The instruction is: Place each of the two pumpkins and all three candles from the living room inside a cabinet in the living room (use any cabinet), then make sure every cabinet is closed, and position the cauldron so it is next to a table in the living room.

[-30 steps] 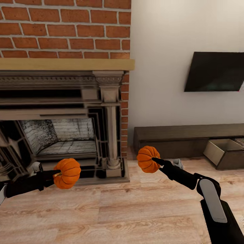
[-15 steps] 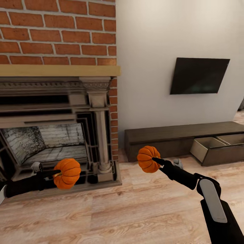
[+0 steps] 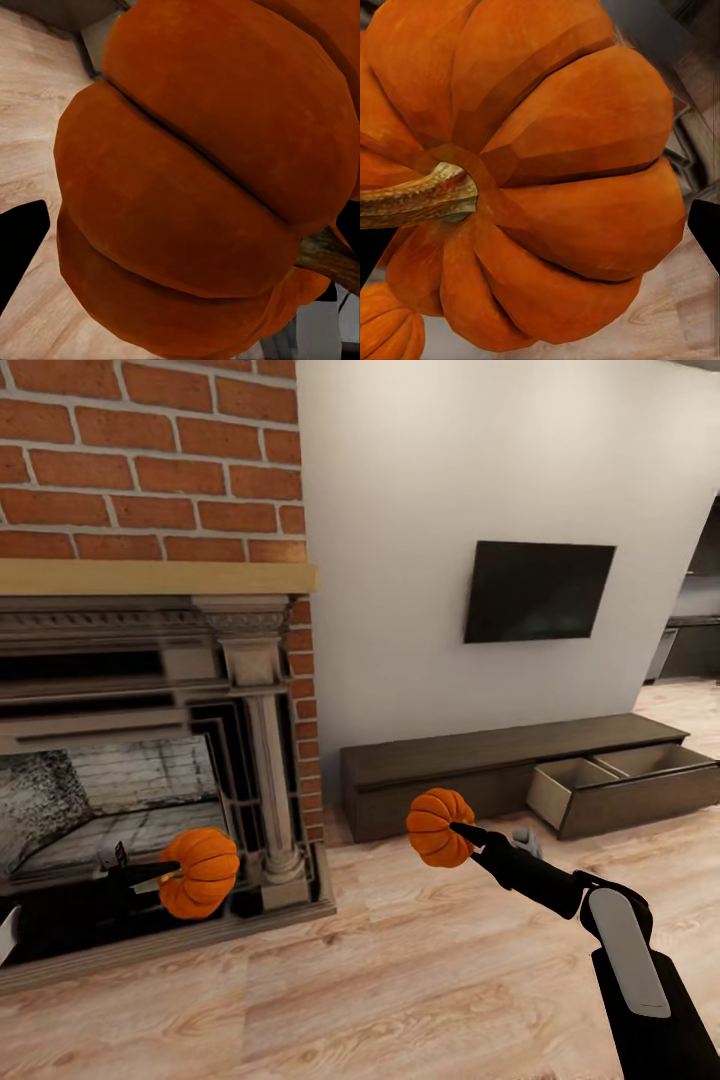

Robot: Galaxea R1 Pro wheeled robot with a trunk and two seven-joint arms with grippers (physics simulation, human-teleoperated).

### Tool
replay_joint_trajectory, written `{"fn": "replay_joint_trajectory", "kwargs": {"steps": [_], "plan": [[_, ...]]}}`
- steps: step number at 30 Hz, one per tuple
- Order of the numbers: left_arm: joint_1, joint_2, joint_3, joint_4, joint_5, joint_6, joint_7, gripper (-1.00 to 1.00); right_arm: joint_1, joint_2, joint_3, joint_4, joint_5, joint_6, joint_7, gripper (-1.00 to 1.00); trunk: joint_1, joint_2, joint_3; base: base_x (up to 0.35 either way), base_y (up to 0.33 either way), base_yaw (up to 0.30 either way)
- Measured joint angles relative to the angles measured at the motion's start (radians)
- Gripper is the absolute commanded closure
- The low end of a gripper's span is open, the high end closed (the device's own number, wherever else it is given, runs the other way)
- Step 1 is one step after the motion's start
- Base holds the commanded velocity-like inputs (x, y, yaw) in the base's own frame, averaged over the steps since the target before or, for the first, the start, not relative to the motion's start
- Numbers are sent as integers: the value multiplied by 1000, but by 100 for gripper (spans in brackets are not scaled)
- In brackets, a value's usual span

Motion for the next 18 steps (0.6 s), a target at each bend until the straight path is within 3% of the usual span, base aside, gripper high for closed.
{"fn": "replay_joint_trajectory", "kwargs": {"steps": [18], "plan": [[0,0,0,0,0,-1,1,100,0,0,0,26,3,-2,-1,100,0,0,22,0,0,-207]]}}
